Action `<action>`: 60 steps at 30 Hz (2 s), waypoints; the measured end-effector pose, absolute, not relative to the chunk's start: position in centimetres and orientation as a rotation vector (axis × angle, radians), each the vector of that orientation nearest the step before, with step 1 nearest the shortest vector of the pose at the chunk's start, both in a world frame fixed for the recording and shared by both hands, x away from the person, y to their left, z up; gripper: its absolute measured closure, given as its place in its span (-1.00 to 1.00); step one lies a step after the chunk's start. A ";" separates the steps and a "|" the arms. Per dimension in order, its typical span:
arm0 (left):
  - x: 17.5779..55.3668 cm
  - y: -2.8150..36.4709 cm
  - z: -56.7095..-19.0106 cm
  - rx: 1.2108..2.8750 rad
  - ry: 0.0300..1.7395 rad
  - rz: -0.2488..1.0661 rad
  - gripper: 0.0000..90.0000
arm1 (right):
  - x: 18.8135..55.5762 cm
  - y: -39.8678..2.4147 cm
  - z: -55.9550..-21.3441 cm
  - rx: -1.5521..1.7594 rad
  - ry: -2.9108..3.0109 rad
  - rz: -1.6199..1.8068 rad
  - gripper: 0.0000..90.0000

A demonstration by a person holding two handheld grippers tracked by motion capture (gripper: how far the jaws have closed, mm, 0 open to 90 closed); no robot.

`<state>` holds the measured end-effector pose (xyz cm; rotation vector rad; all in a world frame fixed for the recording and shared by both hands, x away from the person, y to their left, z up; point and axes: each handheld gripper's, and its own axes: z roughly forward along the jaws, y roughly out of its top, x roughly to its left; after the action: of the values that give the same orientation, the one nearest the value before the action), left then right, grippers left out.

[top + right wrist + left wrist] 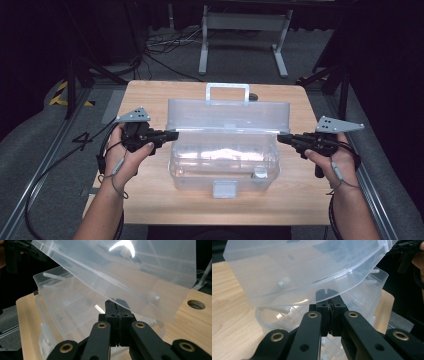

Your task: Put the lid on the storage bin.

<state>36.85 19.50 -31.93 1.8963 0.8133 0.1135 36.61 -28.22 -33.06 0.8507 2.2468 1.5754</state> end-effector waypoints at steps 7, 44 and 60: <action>36.8 19.6 -32.0 1.922 0.815 0.135 0.99 | 36.6 -28.3 -33.0 0.854 2.260 1.574 1.00; 36.5 20.0 -32.7 2.083 0.848 -0.001 0.99 | 36.0 -28.6 -33.6 0.907 2.478 1.395 0.98; 36.3 19.9 -33.0 2.172 0.836 -0.031 0.98 | 35.8 -28.4 -33.9 0.878 2.573 1.308 0.95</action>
<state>36.31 19.87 -33.01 2.1724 0.8357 -0.0315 35.83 -28.37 -33.85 0.8775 2.5730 1.3080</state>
